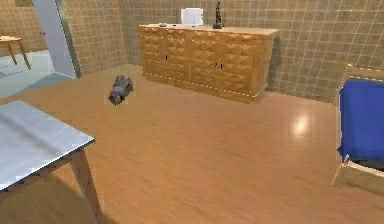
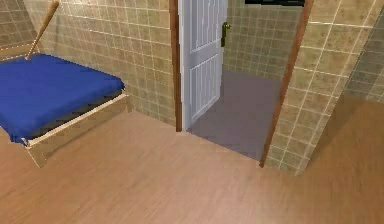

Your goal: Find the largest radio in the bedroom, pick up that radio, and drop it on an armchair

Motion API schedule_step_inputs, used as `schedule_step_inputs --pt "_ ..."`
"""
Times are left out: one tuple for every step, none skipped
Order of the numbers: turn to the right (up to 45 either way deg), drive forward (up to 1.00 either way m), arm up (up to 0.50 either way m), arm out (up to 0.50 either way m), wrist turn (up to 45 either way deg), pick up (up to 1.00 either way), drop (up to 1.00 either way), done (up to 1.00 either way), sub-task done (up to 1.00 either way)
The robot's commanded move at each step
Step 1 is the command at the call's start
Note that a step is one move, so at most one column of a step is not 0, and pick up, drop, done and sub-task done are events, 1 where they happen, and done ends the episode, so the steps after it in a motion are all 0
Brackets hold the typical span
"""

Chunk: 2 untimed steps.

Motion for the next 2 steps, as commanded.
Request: schedule_step_inputs --pt "0.0 0.20 0.00 0.00 0.0 0.00 0.00 0.00 0.00" --pt "-6.0 0.00 0.00 0.00 0.0 0.00 0.00 0.00 0.00"
